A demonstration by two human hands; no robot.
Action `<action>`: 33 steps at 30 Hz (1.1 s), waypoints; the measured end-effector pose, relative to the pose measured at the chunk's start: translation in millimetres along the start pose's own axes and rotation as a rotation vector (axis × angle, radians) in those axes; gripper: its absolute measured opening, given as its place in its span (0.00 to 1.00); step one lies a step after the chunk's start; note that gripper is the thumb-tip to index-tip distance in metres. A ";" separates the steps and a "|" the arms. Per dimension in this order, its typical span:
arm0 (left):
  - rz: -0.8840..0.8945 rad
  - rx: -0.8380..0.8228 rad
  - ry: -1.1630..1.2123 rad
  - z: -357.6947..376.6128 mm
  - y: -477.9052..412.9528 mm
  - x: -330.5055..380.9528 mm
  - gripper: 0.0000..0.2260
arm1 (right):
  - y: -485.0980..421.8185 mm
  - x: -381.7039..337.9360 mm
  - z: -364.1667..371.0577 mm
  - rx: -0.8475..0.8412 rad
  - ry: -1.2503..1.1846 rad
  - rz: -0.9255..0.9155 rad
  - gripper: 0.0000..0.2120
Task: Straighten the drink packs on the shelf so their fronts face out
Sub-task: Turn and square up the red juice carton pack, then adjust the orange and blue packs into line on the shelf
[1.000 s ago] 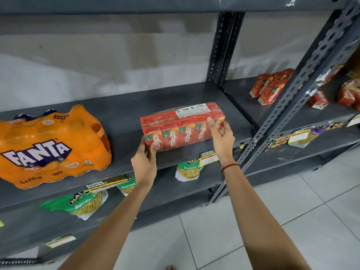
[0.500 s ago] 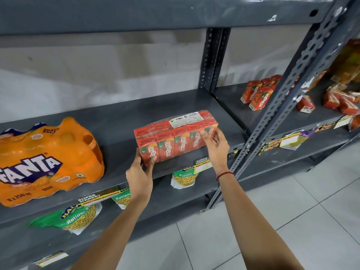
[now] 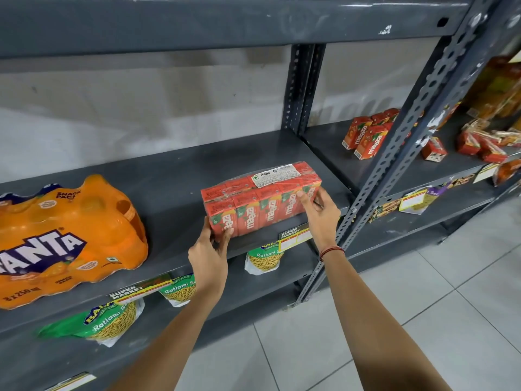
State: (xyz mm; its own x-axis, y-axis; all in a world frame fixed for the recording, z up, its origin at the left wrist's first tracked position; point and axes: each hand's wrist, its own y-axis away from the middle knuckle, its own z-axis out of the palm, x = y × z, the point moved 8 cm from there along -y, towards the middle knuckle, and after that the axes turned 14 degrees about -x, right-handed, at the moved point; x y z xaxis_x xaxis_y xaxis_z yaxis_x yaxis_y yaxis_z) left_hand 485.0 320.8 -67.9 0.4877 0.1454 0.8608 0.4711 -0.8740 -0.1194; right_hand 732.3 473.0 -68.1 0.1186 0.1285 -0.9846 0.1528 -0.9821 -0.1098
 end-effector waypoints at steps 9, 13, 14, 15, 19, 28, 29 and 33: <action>0.015 -0.039 0.001 10.2 -7.0 13.3 0.25 | -7.8 1.2 -9.1 0.026 0.058 0.050 0.22; 0.023 -0.038 -0.005 10.0 -7.3 12.5 0.25 | -9.2 3.5 -8.5 0.019 0.070 0.071 0.23; 0.026 -0.035 -0.014 9.8 -8.0 12.4 0.25 | -9.6 4.3 -8.5 0.023 0.066 0.074 0.26; 0.027 -0.033 -0.020 9.8 -8.1 11.9 0.24 | -8.7 3.9 -8.5 0.026 0.059 0.074 0.29; 0.042 -0.088 0.005 11.7 -9.2 10.3 0.24 | -5.7 -1.7 -7.5 0.007 0.037 0.075 0.31; 0.101 0.137 0.110 -96.7 42.8 -34.6 0.14 | 81.7 -50.2 50.0 0.326 0.231 -0.220 0.17; 0.102 0.251 0.097 -124.1 57.0 -46.0 0.12 | 92.9 -57.9 75.9 0.259 0.252 -0.289 0.17; 0.101 0.673 0.179 -232.7 102.0 -89.9 0.06 | 123.1 -83.5 196.9 -0.155 0.227 -0.426 0.21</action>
State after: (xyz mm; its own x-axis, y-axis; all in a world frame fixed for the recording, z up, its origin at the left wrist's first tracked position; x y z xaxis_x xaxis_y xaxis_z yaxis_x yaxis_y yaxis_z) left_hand 318.2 110.6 -42.4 0.4517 -0.0500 0.8908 0.8107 -0.3940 -0.4331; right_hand 548.0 314.3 -26.1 0.2214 0.5569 -0.8005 0.3758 -0.8062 -0.4569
